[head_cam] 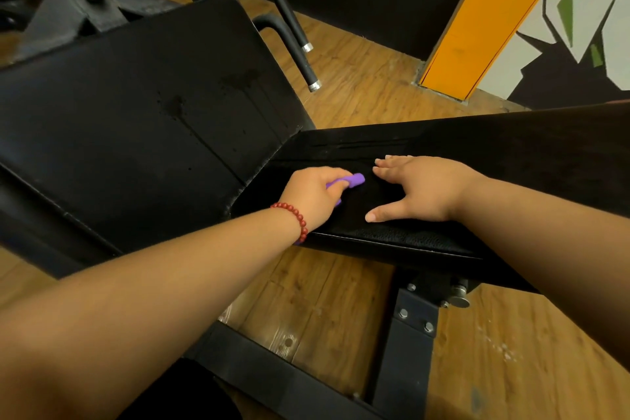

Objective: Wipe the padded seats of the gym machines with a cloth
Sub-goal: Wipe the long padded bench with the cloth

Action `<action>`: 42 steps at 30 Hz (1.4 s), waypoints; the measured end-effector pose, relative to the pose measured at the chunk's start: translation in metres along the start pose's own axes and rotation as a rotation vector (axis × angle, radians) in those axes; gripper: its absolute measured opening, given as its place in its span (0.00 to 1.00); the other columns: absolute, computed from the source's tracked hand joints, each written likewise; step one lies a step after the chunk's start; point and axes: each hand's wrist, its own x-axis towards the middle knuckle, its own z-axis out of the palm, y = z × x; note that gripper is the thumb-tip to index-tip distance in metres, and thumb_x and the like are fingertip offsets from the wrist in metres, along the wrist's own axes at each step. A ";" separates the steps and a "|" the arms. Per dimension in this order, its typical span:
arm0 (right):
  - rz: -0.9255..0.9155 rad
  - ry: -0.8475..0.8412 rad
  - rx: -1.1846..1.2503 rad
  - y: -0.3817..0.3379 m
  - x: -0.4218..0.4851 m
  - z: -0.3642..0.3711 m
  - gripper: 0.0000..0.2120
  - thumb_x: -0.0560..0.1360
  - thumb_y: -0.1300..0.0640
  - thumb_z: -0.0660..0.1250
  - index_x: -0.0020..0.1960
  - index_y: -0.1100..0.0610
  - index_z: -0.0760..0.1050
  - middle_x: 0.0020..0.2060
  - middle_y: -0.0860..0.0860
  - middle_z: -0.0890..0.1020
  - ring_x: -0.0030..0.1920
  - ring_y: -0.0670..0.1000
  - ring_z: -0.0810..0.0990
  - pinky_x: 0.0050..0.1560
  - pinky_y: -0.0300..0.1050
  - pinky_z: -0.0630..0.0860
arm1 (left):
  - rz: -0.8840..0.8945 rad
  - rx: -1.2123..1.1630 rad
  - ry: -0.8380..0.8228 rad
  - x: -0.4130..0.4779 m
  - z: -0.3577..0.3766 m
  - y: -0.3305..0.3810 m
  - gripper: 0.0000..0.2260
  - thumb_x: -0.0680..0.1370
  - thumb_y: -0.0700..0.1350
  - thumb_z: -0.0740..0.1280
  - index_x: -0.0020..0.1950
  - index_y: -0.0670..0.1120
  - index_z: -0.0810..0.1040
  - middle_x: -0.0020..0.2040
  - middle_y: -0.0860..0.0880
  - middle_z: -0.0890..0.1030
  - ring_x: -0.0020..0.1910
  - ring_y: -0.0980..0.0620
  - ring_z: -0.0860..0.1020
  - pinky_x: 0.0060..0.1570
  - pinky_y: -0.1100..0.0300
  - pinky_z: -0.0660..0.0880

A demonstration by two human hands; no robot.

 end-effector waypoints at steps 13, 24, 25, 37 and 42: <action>0.051 -0.101 -0.025 0.021 -0.028 -0.007 0.56 0.58 0.23 0.50 0.79 0.49 0.44 0.79 0.47 0.45 0.78 0.50 0.45 0.77 0.50 0.46 | -0.043 0.091 0.041 0.018 0.013 0.032 0.14 0.83 0.47 0.58 0.68 0.52 0.75 0.64 0.51 0.78 0.59 0.54 0.76 0.61 0.59 0.70; 0.028 -0.066 -0.043 0.024 -0.023 -0.002 0.55 0.62 0.24 0.51 0.80 0.52 0.44 0.79 0.48 0.46 0.78 0.49 0.45 0.77 0.49 0.47 | 0.059 0.072 -0.019 0.017 0.012 0.036 0.15 0.82 0.47 0.61 0.69 0.52 0.74 0.66 0.53 0.76 0.53 0.60 0.76 0.59 0.66 0.67; 0.036 -0.064 -0.037 0.024 -0.023 -0.003 0.56 0.61 0.23 0.51 0.80 0.52 0.44 0.79 0.48 0.46 0.78 0.49 0.45 0.77 0.50 0.47 | 0.016 0.066 -0.001 0.024 0.014 0.040 0.15 0.83 0.47 0.60 0.69 0.51 0.74 0.67 0.53 0.76 0.53 0.60 0.76 0.59 0.64 0.68; 0.095 -0.056 -0.049 0.027 -0.031 -0.008 0.56 0.63 0.24 0.56 0.80 0.56 0.44 0.79 0.50 0.46 0.78 0.49 0.45 0.76 0.49 0.49 | 0.199 0.117 -0.043 -0.005 0.018 0.035 0.16 0.82 0.46 0.62 0.70 0.51 0.73 0.68 0.55 0.75 0.68 0.58 0.70 0.65 0.69 0.59; 0.104 -0.102 -0.023 0.044 -0.030 -0.019 0.51 0.69 0.28 0.58 0.80 0.54 0.43 0.79 0.49 0.45 0.78 0.48 0.44 0.75 0.46 0.45 | 0.024 0.111 -0.030 0.029 0.023 0.061 0.16 0.83 0.46 0.59 0.71 0.50 0.72 0.69 0.51 0.75 0.65 0.52 0.74 0.68 0.57 0.67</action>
